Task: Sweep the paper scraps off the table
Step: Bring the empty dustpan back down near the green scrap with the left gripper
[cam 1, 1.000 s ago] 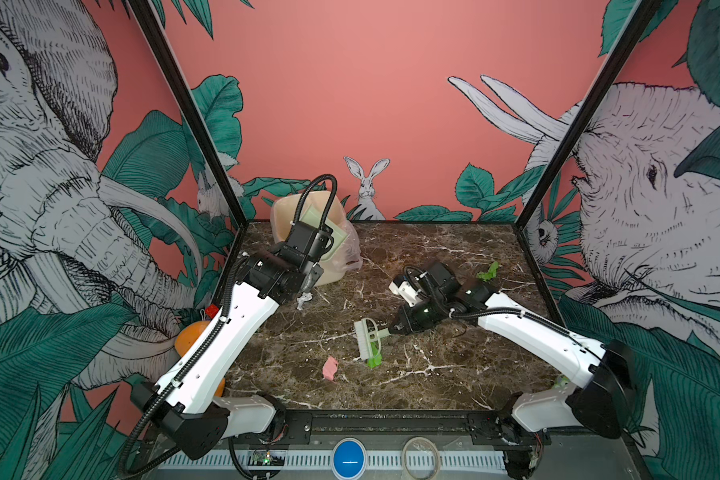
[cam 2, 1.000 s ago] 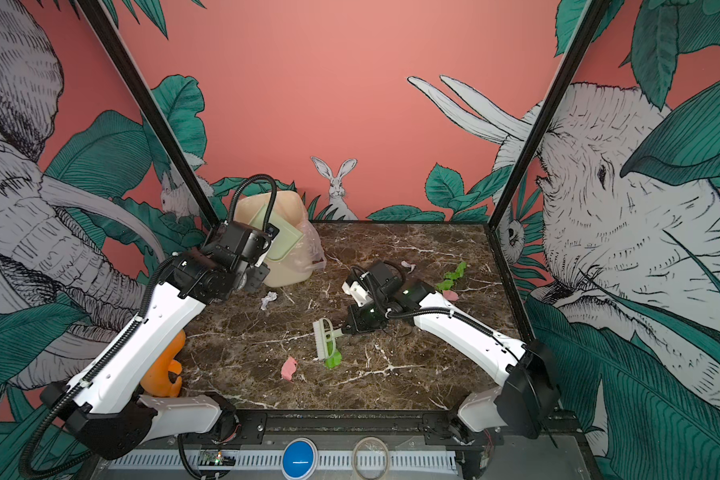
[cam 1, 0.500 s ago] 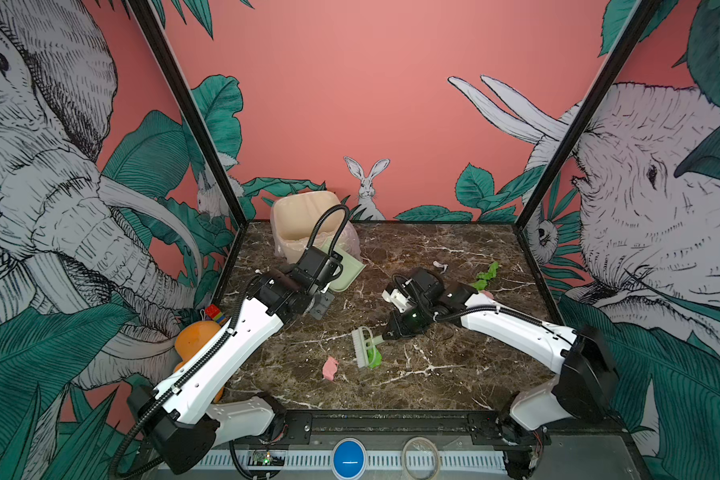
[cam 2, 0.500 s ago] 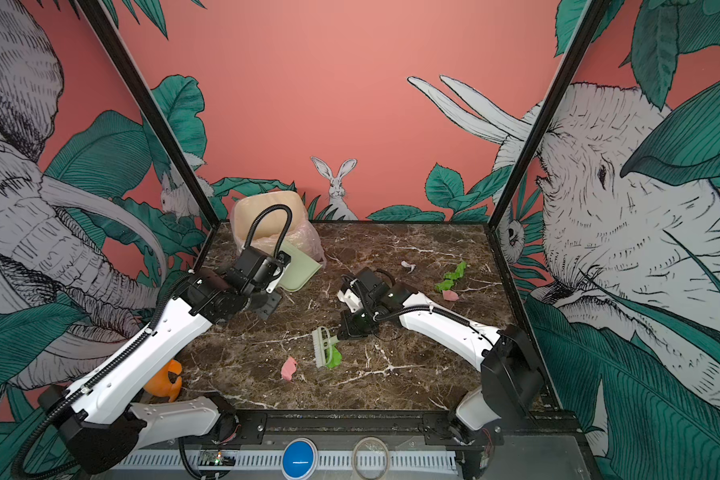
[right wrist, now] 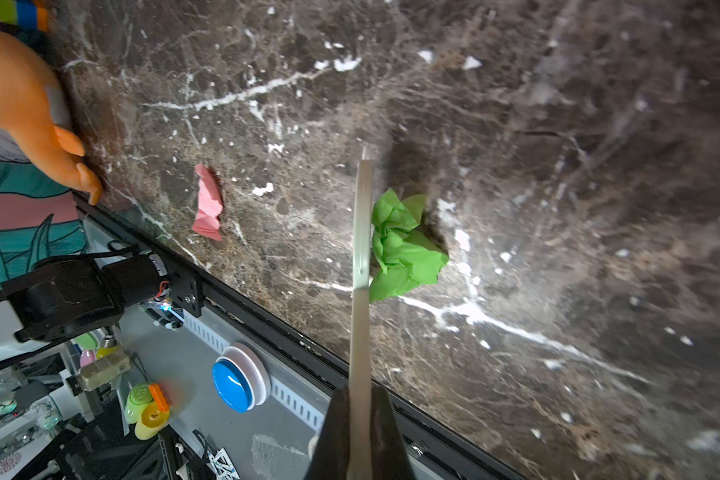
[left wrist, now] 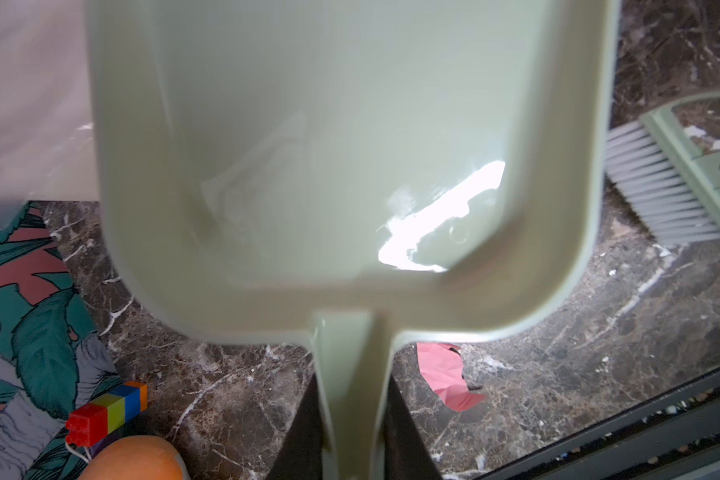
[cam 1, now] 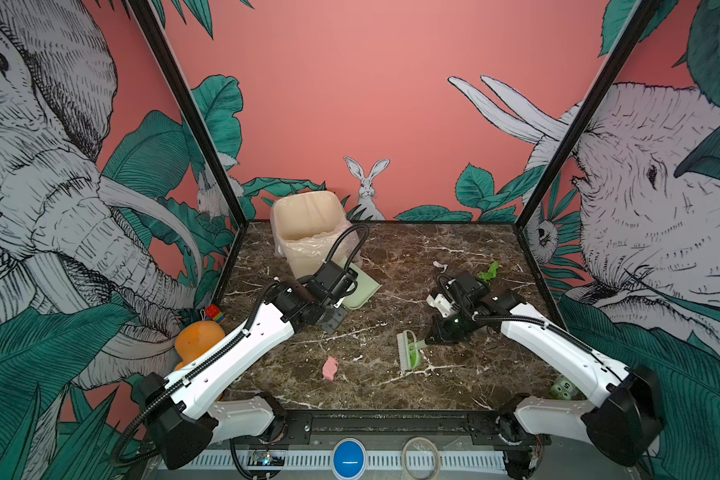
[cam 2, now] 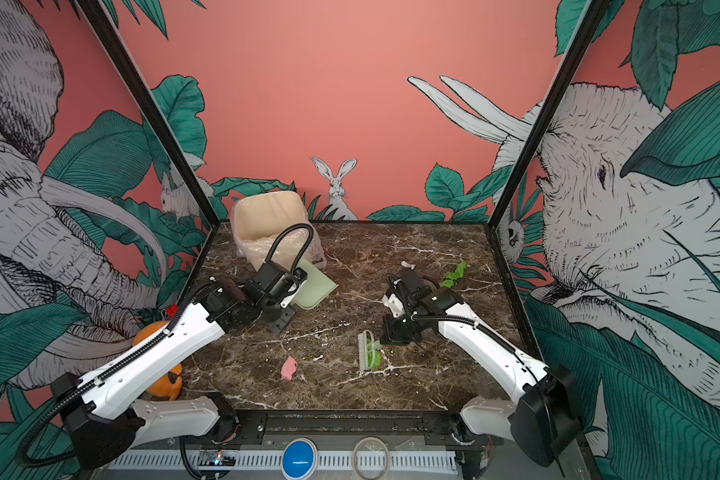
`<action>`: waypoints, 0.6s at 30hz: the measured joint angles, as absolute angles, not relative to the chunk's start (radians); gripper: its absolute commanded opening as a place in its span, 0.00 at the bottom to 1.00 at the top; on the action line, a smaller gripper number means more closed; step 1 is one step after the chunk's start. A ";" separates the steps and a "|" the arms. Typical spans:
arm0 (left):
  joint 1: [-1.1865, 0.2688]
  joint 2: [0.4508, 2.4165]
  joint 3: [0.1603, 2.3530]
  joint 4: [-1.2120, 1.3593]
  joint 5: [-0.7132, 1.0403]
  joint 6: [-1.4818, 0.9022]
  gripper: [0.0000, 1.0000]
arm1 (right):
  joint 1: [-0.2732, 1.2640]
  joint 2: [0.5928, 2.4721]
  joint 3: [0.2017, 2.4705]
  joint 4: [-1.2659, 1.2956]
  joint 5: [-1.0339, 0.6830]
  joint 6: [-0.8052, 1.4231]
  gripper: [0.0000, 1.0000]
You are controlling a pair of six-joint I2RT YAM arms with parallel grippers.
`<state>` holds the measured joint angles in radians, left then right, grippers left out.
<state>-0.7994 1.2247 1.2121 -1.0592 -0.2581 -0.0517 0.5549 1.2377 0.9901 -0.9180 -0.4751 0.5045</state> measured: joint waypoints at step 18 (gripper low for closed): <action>-0.937 1.345 1.055 -0.947 -0.088 -0.089 0.13 | 0.485 1.147 1.209 -1.229 -0.350 0.365 0.00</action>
